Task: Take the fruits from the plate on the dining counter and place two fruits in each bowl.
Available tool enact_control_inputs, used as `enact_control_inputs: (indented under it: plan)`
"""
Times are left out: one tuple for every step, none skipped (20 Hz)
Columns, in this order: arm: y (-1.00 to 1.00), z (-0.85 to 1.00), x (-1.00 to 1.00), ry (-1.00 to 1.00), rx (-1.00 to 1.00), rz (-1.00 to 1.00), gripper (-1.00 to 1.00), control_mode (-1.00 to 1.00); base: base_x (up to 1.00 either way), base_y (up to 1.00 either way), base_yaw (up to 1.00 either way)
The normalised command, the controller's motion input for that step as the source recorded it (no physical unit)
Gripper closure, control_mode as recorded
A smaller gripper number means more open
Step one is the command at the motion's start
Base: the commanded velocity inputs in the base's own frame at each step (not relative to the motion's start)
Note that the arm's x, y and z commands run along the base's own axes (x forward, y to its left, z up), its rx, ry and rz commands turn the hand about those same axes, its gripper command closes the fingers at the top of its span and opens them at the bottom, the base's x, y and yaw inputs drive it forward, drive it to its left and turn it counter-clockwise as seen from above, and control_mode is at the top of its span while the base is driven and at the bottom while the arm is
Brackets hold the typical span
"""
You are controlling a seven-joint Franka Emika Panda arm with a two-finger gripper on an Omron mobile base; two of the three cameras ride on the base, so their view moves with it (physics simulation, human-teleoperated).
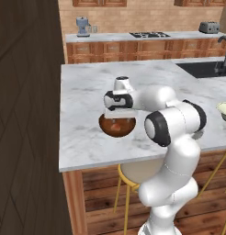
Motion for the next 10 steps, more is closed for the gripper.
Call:
enact_control_inputs:
  plan:
    - [-0.37,0.94,-0.11,0.00,0.00,0.00,-1.00,-1.00,0.00,0.00,0.00]
    - [-0.69,0.85,-0.35,0.00,0.00,0.00,-1.00,-1.00,0.00,0.00,0.00]
    - [-0.96,0.82,-0.45,0.00,0.00,0.00,-1.00,-1.00,0.00,0.00,0.00]
    - [-1.00,0.72,-0.48,-0.01,0.00,0.00,-1.00,-1.00,0.00,0.00,0.00]
    - [-1.00,0.29,-0.31,-0.02,0.06,0.00,-1.00,-1.00,0.00,0.00,0.00]
    - [-1.00,0.03,-0.31,-0.03,0.04,0.00,-1.00,-1.00,0.00,0.00,0.00]
    - [-1.00,0.00,-0.20,0.00,0.02,0.00,-1.00,-1.00,0.00,0.00,0.00]
    - [-1.00,0.00,-0.22,0.00,0.04,0.00,-1.00,-1.00,0.00,0.00,0.00]
    - [-1.00,0.00,-0.21,0.00,0.04,-0.01,-1.00,-1.00,0.00,0.00,0.00]
    - [-1.00,0.00,-0.23,0.00,0.04,-0.02,-1.00,-1.00,0.00,0.00,0.00]
